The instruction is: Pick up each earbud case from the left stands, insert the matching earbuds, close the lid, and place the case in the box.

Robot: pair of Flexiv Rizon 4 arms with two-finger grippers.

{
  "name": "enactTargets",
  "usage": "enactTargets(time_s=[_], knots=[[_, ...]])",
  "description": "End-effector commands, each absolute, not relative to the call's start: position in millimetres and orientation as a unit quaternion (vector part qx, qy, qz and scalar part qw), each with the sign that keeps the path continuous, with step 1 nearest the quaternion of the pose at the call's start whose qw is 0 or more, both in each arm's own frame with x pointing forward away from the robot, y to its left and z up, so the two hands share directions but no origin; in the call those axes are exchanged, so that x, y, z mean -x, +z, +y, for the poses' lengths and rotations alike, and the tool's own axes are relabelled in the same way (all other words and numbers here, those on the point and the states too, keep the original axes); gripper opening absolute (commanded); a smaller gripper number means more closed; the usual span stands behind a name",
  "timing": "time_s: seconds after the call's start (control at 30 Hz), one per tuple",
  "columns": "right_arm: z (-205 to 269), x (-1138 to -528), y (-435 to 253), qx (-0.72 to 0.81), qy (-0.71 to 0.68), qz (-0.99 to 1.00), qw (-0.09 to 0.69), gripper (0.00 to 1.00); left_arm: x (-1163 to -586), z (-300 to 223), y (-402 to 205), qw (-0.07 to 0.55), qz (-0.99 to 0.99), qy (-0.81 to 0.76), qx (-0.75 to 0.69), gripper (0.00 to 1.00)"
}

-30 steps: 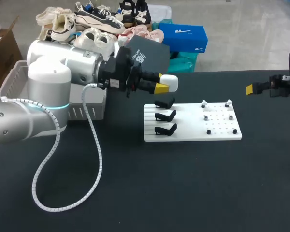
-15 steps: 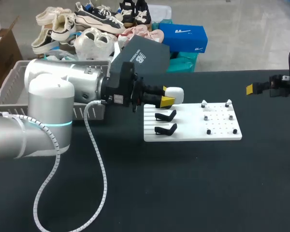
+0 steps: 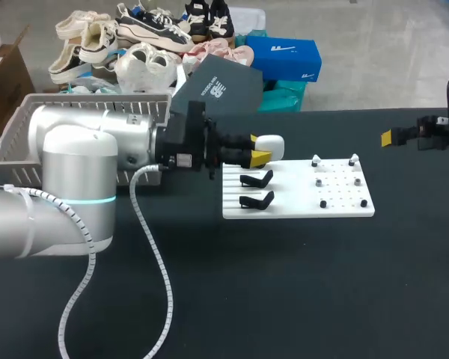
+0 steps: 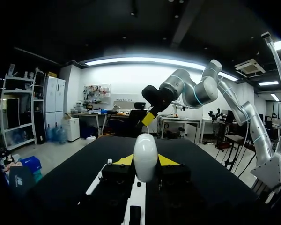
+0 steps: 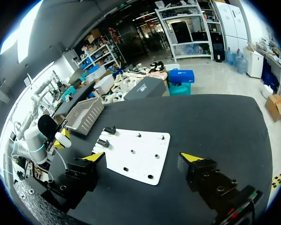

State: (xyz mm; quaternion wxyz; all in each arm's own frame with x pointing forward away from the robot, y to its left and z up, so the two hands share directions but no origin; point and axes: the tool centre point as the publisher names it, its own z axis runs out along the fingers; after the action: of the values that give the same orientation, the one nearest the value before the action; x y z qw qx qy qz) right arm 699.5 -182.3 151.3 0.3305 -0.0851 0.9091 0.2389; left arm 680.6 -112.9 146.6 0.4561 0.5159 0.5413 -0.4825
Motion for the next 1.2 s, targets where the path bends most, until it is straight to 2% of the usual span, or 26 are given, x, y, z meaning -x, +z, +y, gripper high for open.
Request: enactTargets(time_s=[0.03, 0.73, 1.2], knots=[[-184, -701, 150, 0.087, 0.243, 0.908, 0.33, 1.0, -677, -113, 147, 0.481, 0.562, -0.457, -0.493, 0.0], [-178, -692, 146, 0.109, 0.247, 0.911, 0.313, 1.0, -683, -146, 122, 0.454, 0.52, -0.514, -0.51, 0.0], [-131, -658, 141, 0.185, 0.246, 0.913, 0.268, 1.0, -688, -151, 106, 0.431, 0.504, -0.529, -0.53, 0.0]])
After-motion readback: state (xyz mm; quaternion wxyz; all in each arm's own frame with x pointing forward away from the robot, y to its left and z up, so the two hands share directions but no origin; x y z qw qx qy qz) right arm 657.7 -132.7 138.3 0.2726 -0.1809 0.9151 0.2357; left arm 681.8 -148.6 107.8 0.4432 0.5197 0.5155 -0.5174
